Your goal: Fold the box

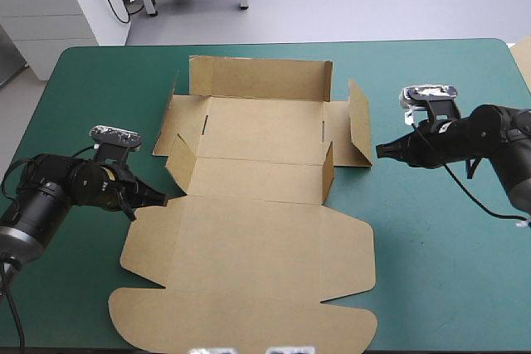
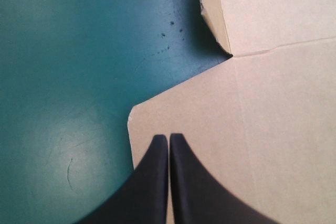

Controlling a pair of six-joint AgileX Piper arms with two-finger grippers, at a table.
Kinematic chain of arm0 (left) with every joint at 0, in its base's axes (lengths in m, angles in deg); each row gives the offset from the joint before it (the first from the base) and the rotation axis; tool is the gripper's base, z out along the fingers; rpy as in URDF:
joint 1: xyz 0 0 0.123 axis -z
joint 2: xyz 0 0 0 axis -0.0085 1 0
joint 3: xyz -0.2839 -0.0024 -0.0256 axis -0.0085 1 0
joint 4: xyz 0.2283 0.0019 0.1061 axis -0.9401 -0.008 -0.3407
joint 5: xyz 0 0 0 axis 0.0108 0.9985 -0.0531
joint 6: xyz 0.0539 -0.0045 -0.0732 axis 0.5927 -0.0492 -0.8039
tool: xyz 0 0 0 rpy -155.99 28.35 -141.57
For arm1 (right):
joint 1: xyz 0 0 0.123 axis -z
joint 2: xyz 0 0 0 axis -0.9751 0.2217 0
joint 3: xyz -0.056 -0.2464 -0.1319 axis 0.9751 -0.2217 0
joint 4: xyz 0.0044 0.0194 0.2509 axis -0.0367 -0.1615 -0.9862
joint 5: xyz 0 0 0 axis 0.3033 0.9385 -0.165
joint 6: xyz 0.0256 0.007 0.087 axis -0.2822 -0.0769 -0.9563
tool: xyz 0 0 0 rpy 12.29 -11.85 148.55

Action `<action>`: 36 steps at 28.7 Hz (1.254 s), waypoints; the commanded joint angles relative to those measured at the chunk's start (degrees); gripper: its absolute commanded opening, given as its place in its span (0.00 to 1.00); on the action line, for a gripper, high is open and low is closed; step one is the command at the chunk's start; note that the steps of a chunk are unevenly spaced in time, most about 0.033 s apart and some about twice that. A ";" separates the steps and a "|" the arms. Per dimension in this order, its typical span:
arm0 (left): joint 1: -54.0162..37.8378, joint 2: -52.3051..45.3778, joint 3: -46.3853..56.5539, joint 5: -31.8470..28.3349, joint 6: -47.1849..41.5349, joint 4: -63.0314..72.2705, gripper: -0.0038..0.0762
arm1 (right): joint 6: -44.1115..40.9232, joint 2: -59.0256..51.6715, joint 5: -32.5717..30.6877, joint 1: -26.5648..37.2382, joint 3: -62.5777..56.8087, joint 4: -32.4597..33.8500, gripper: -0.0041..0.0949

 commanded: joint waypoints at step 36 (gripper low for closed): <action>0.10 -1.43 -1.97 0.96 1.58 1.09 0.04 | -11.84 12.29 -2.75 -15.25 17.21 7.47 0.04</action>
